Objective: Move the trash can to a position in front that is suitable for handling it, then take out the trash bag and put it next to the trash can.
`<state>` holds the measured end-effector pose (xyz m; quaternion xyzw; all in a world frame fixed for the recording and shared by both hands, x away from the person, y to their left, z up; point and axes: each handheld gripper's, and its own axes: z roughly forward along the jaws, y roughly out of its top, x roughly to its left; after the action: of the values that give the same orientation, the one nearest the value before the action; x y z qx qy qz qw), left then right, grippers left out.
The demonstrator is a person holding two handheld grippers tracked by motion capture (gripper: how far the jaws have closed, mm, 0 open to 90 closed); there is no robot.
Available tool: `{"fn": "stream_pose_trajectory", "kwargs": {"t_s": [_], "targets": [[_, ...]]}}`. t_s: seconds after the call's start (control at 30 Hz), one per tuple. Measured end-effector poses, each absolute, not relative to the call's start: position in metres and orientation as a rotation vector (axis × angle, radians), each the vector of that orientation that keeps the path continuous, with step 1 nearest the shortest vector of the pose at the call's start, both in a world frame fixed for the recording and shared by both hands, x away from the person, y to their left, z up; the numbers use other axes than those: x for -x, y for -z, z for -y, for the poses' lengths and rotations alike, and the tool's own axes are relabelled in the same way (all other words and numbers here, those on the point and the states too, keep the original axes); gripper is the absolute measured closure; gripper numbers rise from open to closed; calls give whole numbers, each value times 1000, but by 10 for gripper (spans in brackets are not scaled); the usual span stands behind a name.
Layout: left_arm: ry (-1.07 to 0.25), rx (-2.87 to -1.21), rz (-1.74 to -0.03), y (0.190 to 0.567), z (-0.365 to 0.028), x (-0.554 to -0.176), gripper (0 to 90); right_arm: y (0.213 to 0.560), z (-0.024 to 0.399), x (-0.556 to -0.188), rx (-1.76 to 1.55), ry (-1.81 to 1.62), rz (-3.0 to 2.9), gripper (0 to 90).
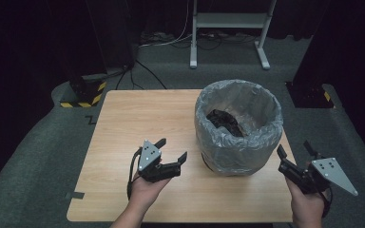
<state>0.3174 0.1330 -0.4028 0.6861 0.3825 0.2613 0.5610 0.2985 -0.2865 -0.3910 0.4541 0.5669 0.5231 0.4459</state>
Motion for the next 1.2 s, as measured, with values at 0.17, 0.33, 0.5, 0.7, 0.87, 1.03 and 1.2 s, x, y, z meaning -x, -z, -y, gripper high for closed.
{"fn": "stream_pose_trajectory", "kwargs": {"t_s": [0.17, 0.33, 0.5, 0.7, 0.87, 1.03, 1.2], "targets": [[-640, -1563, -873, 397, -135, -313, 144, 380, 283, -292, -1082, -1331, -1366, 171], [-663, -1495, -837, 392, -136, -309, 147, 373, 279, -288, -1048, -1360, -1345, 166], [-664, -1439, -802, 387, -135, -304, 147, 369, 274, -285, -1022, -1379, -1338, 159], [-660, -1385, -765, 379, -131, -297, 146, 364, 270, -282, -988, -1391, -1330, 147], [-648, -1386, -755, 371, -123, -298, 145, 357, 270, -281, -977, -1415, -1312, 140], [-638, -1380, -764, 361, -113, -306, 134, 348, 272, -278, -960, -1442, -1296, 132], [-651, -1364, -762, 346, -103, -318, 155, 339, 269, -281, -929, -1453, -1293, 137]]}}
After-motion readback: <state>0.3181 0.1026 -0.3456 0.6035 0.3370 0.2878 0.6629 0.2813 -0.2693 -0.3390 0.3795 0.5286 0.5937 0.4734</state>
